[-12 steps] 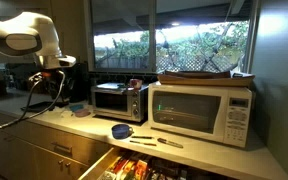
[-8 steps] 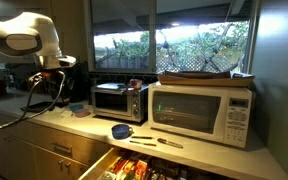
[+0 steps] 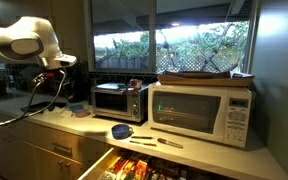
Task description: Move the purple bowl to the right
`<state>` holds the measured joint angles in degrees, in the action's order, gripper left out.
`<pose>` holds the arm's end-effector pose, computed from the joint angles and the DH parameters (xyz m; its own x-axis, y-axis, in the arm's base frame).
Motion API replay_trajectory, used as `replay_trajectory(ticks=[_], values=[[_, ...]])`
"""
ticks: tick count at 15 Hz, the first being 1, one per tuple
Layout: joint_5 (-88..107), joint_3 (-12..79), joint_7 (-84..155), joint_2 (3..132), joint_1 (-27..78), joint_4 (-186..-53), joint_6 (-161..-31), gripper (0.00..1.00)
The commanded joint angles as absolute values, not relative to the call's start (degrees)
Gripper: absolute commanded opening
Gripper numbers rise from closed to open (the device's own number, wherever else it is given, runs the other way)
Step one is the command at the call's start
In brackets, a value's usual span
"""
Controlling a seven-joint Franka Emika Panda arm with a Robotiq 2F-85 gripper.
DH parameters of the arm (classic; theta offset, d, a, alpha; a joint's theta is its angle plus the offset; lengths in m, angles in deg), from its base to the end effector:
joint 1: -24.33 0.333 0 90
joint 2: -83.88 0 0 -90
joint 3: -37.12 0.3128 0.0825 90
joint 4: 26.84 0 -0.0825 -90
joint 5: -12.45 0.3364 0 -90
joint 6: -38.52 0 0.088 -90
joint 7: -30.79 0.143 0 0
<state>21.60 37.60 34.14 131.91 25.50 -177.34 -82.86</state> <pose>0.2982 0.0210 0.5055 0.9443 -0.1139 0.3088 -0.0639 -0.9838 -0.1674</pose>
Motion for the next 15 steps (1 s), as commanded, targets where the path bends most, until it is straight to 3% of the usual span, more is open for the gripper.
replay_trajectory(ticks=[1, 6, 8, 15], values=[[26.3, 44.8, 46.0, 119.7, 26.0, -173.8, -97.1, 1.0], [30.9, 49.4, 56.8, 103.8, 29.2, -166.4, -100.1, 1.0], [28.9, 49.1, 56.1, 107.2, 29.0, -168.9, -100.2, 1.0], [25.7, 52.0, 66.3, 94.7, 28.0, -160.3, -98.0, 1.0]])
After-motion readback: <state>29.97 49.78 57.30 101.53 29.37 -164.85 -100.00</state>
